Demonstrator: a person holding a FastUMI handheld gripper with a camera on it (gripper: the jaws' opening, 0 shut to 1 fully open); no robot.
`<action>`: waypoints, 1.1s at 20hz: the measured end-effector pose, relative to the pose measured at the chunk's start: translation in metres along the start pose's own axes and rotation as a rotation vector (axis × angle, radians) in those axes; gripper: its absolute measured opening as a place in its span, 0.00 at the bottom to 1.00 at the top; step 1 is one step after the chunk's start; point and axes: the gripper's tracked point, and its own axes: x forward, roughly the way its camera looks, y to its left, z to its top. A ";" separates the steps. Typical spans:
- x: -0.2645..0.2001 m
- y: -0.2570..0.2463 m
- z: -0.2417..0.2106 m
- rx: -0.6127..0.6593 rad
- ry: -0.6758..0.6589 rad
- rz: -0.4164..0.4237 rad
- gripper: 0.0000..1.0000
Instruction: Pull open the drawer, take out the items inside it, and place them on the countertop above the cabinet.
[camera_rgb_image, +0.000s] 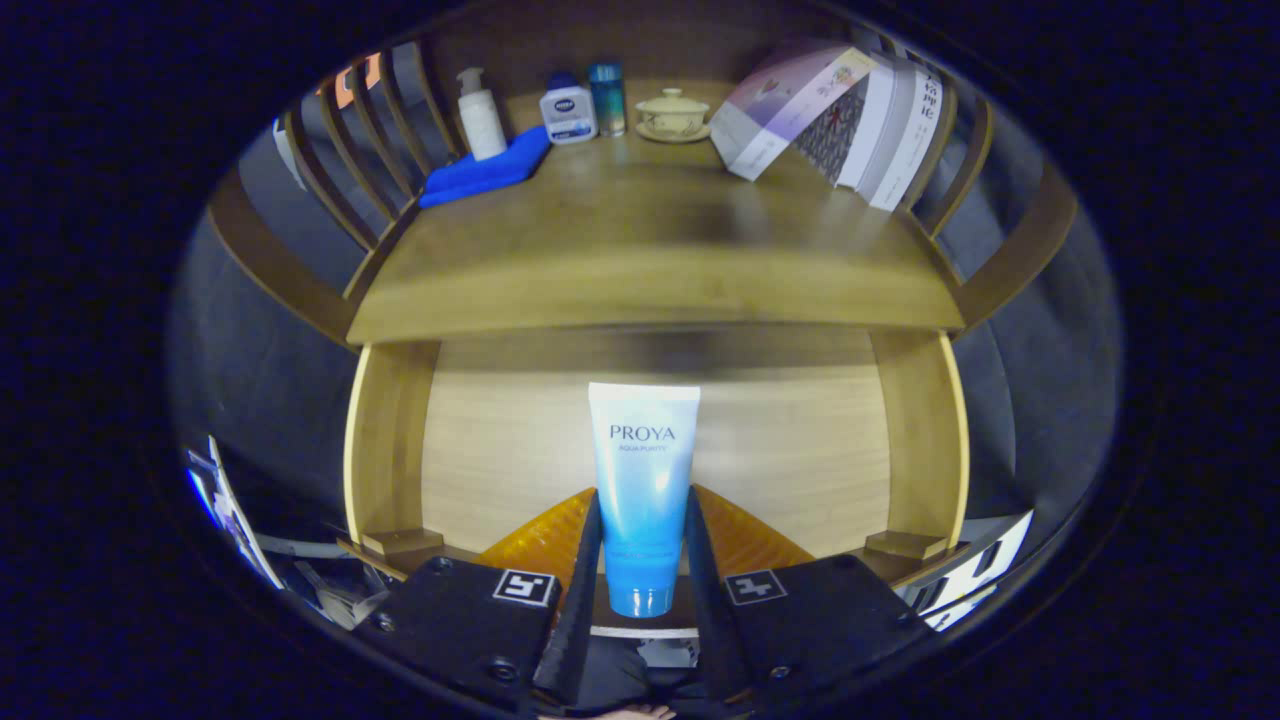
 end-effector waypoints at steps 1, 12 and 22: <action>-0.004 -0.001 0.009 0.005 -0.009 -0.004 0.48; -0.005 0.007 0.105 0.010 -0.023 -0.007 0.48; 0.048 0.002 0.145 0.033 0.063 -0.036 0.48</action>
